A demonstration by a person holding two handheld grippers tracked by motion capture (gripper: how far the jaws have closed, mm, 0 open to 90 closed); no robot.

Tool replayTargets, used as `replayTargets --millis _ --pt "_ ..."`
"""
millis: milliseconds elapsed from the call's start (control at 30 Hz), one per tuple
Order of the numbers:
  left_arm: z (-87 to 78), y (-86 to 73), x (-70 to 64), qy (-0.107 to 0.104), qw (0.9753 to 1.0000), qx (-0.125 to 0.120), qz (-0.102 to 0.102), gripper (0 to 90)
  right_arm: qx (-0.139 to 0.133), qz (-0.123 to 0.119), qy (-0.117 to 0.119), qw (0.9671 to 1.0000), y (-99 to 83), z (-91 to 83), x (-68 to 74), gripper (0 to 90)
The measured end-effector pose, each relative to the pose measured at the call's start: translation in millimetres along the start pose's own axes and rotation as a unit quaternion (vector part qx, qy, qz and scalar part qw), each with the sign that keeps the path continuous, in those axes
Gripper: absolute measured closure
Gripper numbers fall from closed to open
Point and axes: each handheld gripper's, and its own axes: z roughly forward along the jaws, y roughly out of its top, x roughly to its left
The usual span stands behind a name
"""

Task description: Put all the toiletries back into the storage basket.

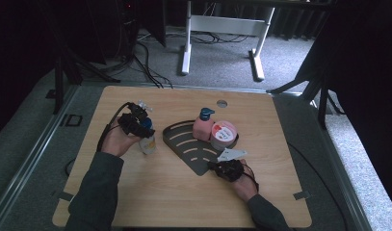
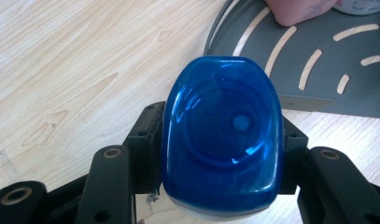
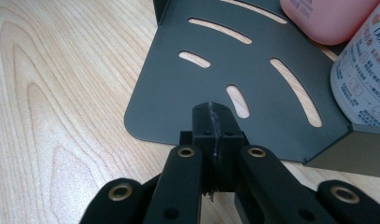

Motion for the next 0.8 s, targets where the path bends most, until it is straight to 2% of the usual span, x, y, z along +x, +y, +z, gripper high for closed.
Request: replayTargets --millis 533,800 --pt "5.4 7.0 1.8 -0.017 0.999 0.04 0.007 51.6 0.0 0.001 0.001 1.0 0.0 0.0 -0.4 90.0" --pt "5.7 6.9 1.5 -0.018 0.9989 0.043 0.006 53.1 0.0 0.0 0.001 1.0 0.0 0.0 -0.3 90.0"
